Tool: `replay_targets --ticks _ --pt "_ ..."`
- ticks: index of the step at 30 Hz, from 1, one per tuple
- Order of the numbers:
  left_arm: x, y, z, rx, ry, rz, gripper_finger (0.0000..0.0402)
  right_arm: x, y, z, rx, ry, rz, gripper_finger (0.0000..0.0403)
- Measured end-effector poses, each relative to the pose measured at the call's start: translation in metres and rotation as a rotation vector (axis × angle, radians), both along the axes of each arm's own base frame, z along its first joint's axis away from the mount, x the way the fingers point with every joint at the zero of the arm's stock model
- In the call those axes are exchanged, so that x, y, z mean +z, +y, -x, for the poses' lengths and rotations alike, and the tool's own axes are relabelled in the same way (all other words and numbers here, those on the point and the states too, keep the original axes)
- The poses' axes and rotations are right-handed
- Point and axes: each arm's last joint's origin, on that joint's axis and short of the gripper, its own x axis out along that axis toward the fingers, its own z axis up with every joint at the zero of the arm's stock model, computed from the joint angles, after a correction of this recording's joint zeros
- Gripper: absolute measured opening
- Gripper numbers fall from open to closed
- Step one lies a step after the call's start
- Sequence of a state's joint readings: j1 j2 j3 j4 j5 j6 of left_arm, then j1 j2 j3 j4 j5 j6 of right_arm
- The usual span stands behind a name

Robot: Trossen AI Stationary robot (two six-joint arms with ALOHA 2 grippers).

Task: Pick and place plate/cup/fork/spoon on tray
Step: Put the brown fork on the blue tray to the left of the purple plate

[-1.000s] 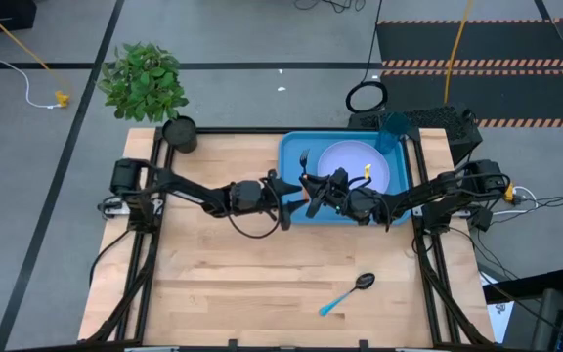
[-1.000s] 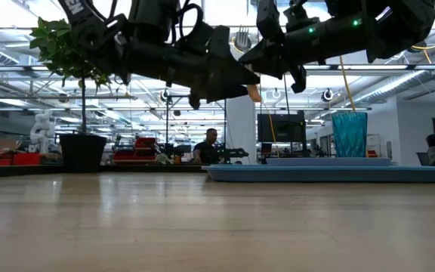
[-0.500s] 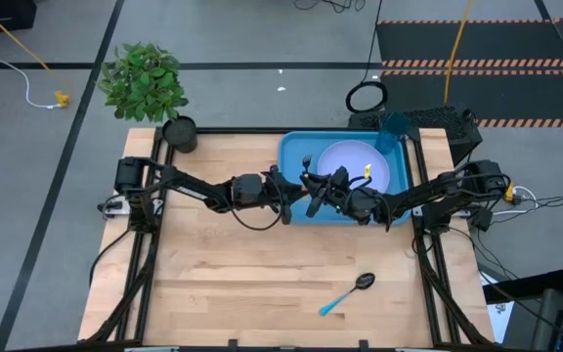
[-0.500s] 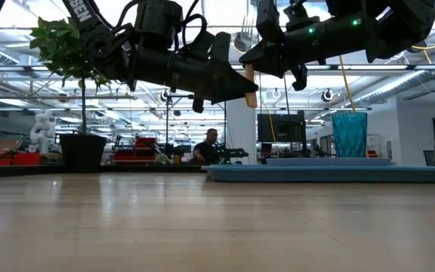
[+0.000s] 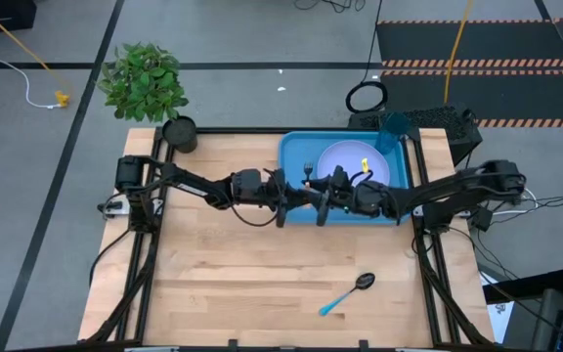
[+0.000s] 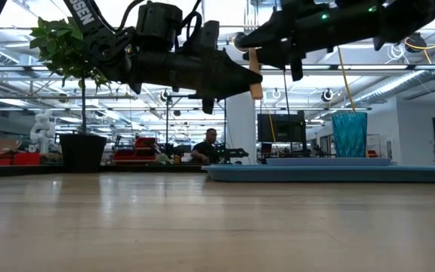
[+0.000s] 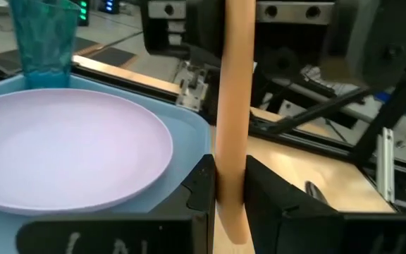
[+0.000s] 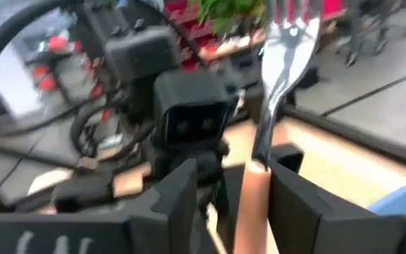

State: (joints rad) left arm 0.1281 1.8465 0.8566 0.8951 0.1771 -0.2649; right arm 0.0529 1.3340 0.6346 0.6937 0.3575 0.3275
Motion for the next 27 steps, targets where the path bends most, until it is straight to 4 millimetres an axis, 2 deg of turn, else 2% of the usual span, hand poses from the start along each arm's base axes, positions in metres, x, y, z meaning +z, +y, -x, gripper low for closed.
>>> replay_targets --ticks 5,14,18,27 --pt "0.0 0.001 0.0 -0.001 -0.002 0.007 0.005 0.002 0.0 0.012 0.022 0.103 0.007 0.0159" --pt "0.004 0.01 0.002 -0.086 -0.043 -0.015 0.005 -0.003 0.003 0.012 0.067 0.175 0.091 0.0153" --pt "0.004 0.012 0.002 -0.108 -0.046 -0.047 0.005 -0.002 0.001 0.012 0.089 0.165 0.093 0.0121" --pt "0.003 0.011 0.002 -0.118 -0.048 -0.091 0.005 -0.004 0.001 0.009 0.084 0.163 0.093 0.0017"
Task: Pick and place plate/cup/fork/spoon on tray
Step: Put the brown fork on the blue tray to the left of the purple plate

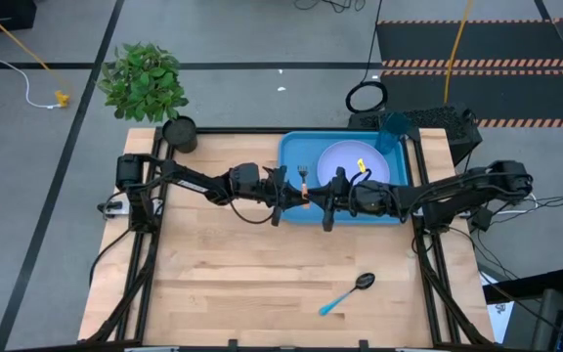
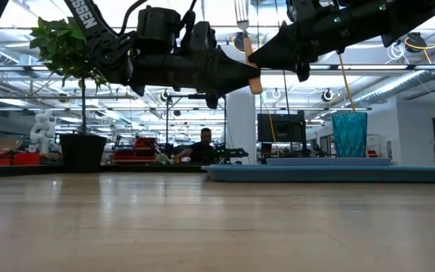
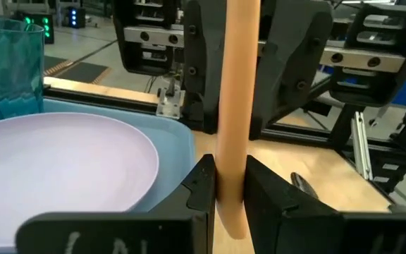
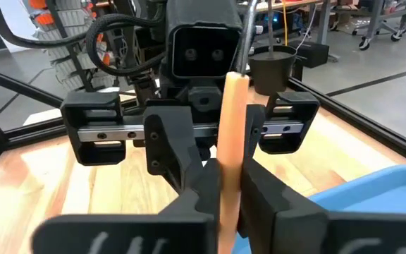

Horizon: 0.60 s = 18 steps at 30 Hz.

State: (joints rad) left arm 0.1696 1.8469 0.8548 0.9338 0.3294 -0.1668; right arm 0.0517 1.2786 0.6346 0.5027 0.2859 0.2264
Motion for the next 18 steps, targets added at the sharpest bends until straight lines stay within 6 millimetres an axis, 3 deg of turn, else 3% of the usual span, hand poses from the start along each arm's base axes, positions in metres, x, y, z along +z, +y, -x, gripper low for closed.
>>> replay_targets --ticks 6,18 --pt "-0.0009 0.0004 0.0001 0.013 0.004 -0.007 0.0056 -0.0024 -0.0024 -0.0017 -0.008 0.005 -0.002 0.0027" --pt "-0.0002 0.0028 -0.0007 0.107 0.008 0.02 0.0161 -0.0024 -0.0047 0.0001 -0.062 0.021 0.023 0.0019"
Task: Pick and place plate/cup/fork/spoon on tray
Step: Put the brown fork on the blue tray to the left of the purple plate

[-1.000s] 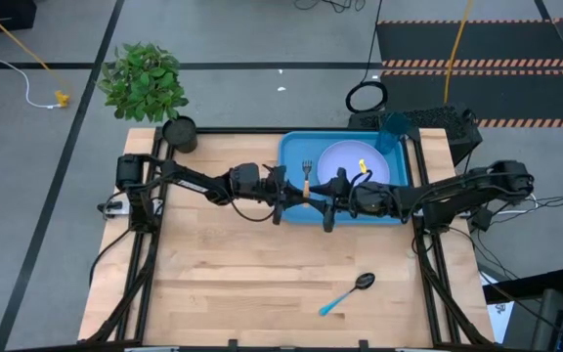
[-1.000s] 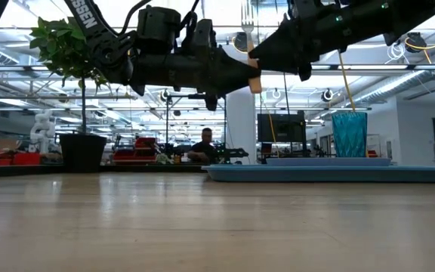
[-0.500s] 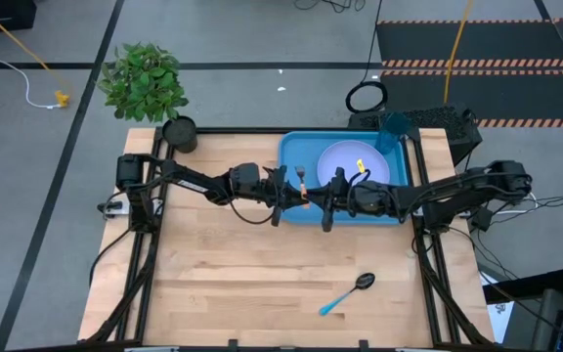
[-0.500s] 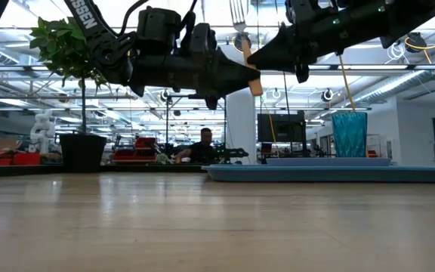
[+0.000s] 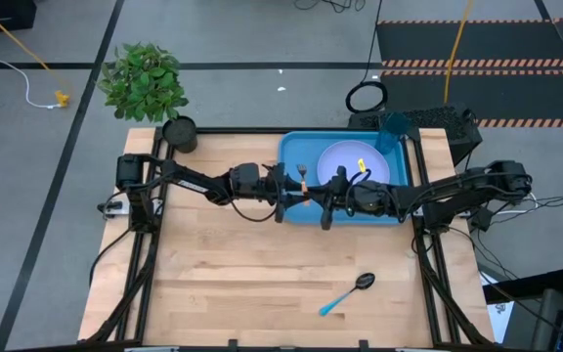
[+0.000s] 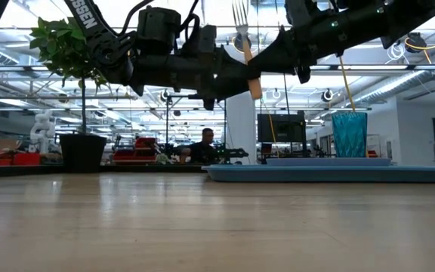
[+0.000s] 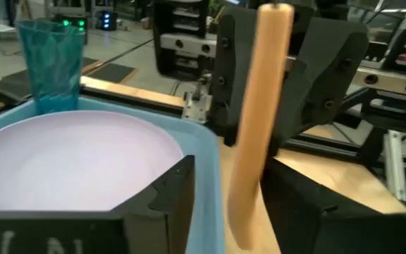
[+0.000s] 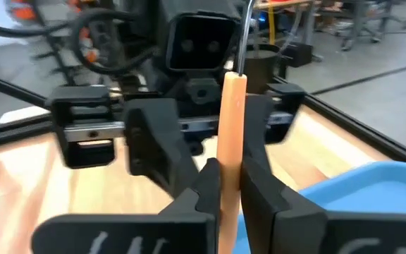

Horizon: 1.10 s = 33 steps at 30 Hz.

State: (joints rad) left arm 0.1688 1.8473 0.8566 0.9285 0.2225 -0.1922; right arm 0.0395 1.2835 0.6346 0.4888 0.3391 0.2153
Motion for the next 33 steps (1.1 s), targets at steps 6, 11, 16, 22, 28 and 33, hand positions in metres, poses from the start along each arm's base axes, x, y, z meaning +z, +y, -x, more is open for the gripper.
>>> replay_targets --ticks 6,11,16,22,28,33 --pt "-0.004 0.002 0.0 0.072 0.046 -0.039 0.0196 0.001 -0.001 0.002 -0.031 0.009 0.008 0.0019" --pt "-0.005 0.003 0.0 0.086 0.053 -0.042 0.0213 0.001 -0.002 0.007 -0.084 0.049 0.026 0.0019" --pt "-0.005 0.003 0.001 0.107 0.057 -0.05 0.0216 -0.002 -0.003 0.008 -0.131 0.075 0.035 0.0019" --pt "0.002 -0.003 0.001 0.297 0.032 -0.102 0.0216 -0.009 -0.003 0.01 -0.201 0.134 0.048 0.002" --pt "0.023 -0.021 0.0 0.495 -0.094 -0.168 0.0216 -0.011 -0.002 0.01 -0.265 0.142 0.082 0.002" --pt "0.042 -0.045 -0.011 0.626 -0.071 -0.307 0.0216 -0.019 -0.002 0.004 -0.282 0.159 0.112 0.002"
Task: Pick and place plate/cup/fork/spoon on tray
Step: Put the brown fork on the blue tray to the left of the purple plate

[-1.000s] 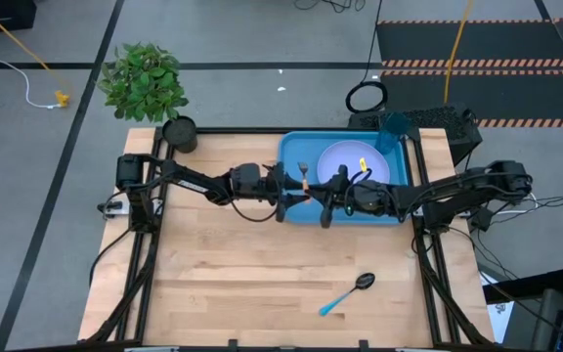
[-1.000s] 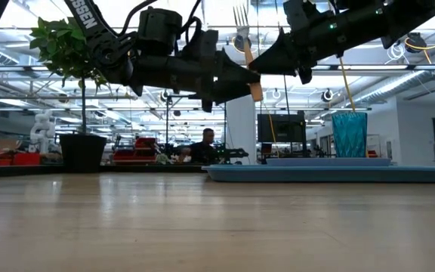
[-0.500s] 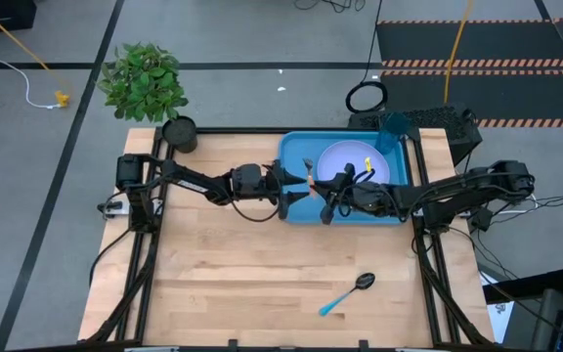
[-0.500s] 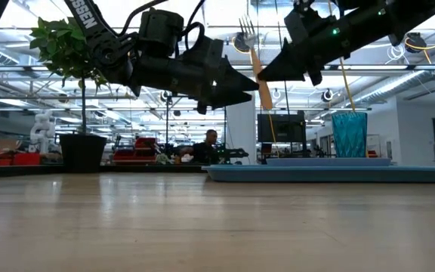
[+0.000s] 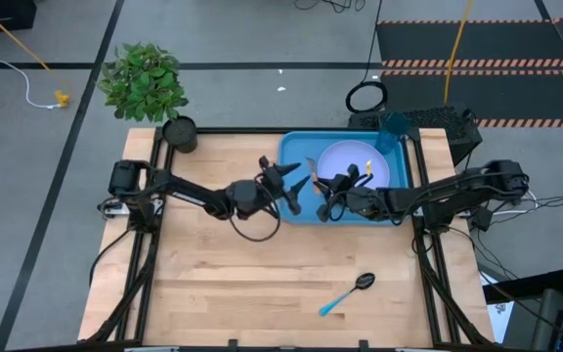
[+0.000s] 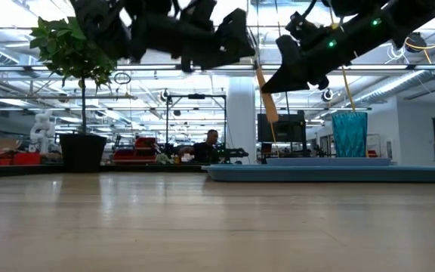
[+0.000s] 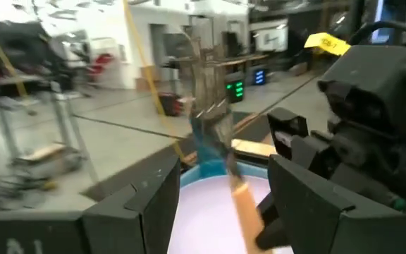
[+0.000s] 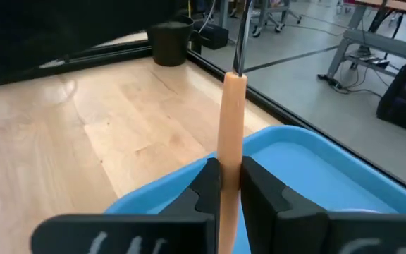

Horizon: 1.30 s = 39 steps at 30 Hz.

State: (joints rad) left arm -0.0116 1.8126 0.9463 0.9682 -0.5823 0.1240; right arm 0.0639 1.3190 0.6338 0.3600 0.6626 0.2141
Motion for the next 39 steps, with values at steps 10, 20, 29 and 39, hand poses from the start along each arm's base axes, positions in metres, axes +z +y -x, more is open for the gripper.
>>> replay_targets --ticks 10,20,29,39 --pt "0.0 -0.001 -0.004 0.111 0.025 0.097 0.0216 -0.005 -0.001 0.001 -0.038 -0.03 0.105 0.002" --pt "-0.002 0.008 -0.007 -0.031 0.024 0.135 0.0168 -0.008 -0.002 0.001 -0.046 0.012 0.178 0.002" --pt "0.004 0.008 -0.006 -0.038 -0.042 0.152 0.0128 -0.009 0.0 0.003 -0.109 0.079 0.248 0.002" --pt "0.035 0.013 0.009 -0.057 -0.092 0.233 0.0188 -0.009 -0.001 0.004 -0.127 0.095 0.276 0.002"
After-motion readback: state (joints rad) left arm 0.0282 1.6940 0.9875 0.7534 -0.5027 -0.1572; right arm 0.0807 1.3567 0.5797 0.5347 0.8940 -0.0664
